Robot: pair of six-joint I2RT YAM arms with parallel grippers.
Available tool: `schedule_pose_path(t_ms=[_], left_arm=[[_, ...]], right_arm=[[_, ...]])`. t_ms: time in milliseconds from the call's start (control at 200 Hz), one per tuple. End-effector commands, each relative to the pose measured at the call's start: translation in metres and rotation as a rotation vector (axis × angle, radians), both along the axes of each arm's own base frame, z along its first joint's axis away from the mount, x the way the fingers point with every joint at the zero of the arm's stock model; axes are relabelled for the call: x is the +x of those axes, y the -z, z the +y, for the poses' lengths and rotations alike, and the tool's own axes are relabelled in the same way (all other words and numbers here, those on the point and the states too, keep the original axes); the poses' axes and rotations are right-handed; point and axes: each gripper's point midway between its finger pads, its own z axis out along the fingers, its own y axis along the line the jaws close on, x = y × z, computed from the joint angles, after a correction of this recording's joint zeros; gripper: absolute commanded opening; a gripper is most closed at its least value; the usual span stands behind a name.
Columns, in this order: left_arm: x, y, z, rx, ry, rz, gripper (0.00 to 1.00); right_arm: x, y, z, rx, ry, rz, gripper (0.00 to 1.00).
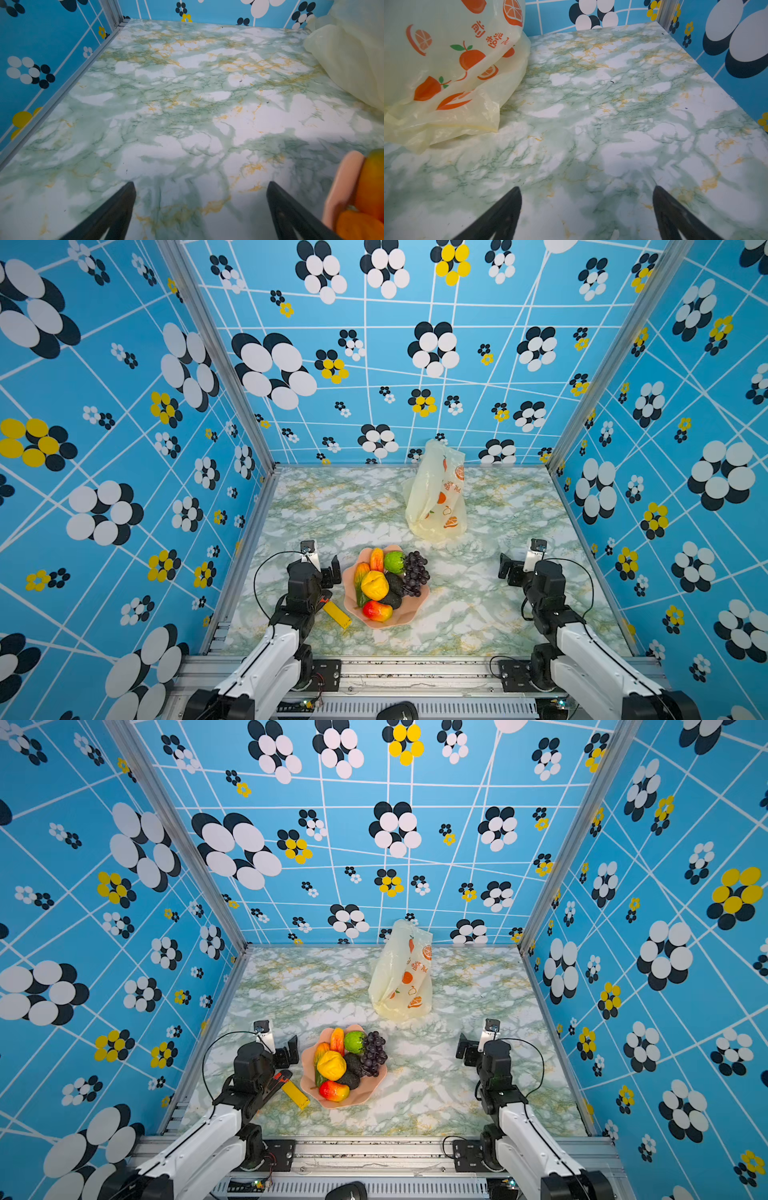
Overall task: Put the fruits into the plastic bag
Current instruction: 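Raise both arms and reach toward the pale yellow plastic bag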
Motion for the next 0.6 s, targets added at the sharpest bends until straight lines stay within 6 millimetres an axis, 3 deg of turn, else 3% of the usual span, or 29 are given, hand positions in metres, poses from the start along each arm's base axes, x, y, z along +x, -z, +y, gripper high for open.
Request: schedule_pose_path(t_ms=[0, 595], left_arm=[[0.1013, -0.01, 0.0292, 0.081, -0.093, -0.13, 0.99], [0.1017, -0.0096, 0.028, 0.076, -0.08, -0.13, 0.99]], right_arm=[[0.1023, -0.0048, -0.0161, -0.076, 0.01, -0.115, 0.99], [0.1031, -0.0048, -0.0159, -0.07, 0.009, -0.112, 0.99]])
